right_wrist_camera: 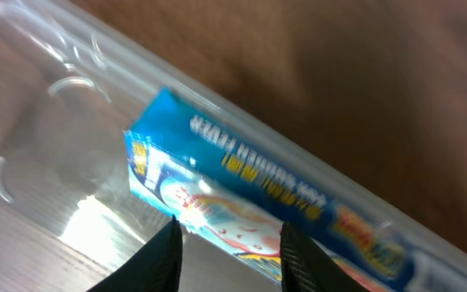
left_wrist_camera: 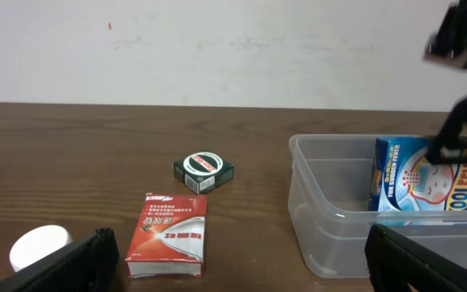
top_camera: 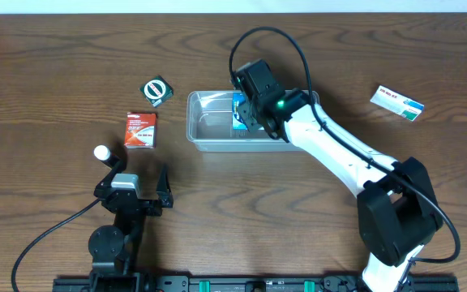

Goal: Pack container
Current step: 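Lower the blue box into the container and release it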

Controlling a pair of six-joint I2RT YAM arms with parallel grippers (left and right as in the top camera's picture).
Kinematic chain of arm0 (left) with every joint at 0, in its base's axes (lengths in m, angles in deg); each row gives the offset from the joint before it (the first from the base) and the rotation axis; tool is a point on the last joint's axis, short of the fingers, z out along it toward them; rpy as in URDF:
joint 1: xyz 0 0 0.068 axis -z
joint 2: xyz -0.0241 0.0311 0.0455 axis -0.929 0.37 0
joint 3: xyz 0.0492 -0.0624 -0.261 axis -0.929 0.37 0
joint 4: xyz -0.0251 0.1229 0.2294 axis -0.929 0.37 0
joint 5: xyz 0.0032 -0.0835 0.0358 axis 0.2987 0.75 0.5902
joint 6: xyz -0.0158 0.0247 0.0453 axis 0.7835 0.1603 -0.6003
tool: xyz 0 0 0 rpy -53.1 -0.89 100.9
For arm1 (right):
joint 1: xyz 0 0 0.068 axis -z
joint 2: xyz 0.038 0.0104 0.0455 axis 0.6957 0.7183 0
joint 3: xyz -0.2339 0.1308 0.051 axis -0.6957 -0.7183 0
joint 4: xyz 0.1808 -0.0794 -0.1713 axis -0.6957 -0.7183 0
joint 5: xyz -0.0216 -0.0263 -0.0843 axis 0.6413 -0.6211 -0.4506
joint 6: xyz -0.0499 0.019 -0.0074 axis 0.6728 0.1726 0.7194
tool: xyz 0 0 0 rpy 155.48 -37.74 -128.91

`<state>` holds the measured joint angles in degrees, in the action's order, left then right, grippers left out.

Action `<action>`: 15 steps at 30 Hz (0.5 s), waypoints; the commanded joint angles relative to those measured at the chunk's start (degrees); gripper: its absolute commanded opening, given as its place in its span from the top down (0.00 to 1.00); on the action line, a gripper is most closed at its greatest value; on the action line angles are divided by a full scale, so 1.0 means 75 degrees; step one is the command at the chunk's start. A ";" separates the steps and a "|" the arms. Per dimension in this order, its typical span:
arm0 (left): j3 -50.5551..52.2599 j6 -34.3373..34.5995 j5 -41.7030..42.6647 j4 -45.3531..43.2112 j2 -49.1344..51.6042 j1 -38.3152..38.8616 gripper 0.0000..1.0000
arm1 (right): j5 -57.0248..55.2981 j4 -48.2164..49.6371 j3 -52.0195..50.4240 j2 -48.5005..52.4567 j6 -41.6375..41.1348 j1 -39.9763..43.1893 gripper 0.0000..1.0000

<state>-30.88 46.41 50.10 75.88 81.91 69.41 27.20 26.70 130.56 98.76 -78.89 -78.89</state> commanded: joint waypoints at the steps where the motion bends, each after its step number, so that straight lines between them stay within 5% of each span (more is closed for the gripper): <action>1: 0.0131 -0.0047 0.0055 0.0268 -0.0038 -0.0047 0.02 | -0.0125 -0.0149 0.0466 -0.0052 -0.0157 -0.0012 0.62; 15: 0.0131 -0.0050 0.0052 0.0268 -0.0038 -0.0047 0.02 | 0.0356 -0.0265 0.0490 -0.0050 -0.0239 0.0525 0.64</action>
<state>-30.88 46.41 50.10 75.88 81.91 69.41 29.03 24.86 133.49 98.76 -80.07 -75.85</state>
